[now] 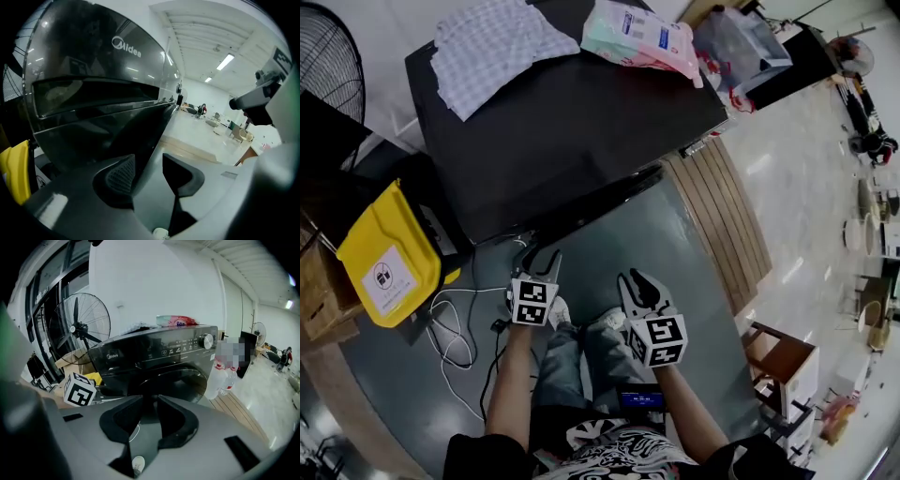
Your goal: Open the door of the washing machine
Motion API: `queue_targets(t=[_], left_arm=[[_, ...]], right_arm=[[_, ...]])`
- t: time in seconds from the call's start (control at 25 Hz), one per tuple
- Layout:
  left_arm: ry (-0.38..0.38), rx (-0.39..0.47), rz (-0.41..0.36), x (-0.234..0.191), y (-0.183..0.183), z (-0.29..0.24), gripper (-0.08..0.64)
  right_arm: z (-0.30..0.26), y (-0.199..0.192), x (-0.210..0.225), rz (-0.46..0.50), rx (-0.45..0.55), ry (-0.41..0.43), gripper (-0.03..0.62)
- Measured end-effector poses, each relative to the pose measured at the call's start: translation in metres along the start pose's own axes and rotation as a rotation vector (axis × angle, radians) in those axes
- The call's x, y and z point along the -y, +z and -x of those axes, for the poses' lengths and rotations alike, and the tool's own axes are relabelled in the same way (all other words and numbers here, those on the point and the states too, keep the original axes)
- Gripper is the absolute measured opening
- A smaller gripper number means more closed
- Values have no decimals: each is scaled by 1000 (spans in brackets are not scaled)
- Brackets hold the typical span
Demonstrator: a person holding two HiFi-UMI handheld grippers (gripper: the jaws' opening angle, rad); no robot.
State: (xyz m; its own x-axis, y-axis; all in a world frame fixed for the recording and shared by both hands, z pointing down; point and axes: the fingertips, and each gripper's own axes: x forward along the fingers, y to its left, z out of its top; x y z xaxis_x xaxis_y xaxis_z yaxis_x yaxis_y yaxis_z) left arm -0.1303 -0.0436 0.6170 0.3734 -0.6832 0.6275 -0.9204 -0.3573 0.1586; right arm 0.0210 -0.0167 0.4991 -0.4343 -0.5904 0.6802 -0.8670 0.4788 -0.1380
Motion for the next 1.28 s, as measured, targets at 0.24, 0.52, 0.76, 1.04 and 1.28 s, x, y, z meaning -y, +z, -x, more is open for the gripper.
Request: queue_targets(t=[0.24, 0.52, 0.76, 1.04, 1.28], left_arm=[[-7, -36, -44, -4, -6, -29, 187], [-23, -52, 24, -7, -16, -38, 137], [-8, -83, 24, 2, -18, -37, 129], [-127, -132, 24, 59, -45, -22, 112], [-248, -173, -77, 116, -62, -14, 123]], right_arm=[[-4, -27, 9, -24, -43, 9, 97], [-2, -48, 17, -60, -63, 5, 86], [2, -55, 16, -80, -73, 28, 49], [-3, -52, 10, -140, -65, 42, 89], [-20, -52, 13, -185, -77, -2, 144]])
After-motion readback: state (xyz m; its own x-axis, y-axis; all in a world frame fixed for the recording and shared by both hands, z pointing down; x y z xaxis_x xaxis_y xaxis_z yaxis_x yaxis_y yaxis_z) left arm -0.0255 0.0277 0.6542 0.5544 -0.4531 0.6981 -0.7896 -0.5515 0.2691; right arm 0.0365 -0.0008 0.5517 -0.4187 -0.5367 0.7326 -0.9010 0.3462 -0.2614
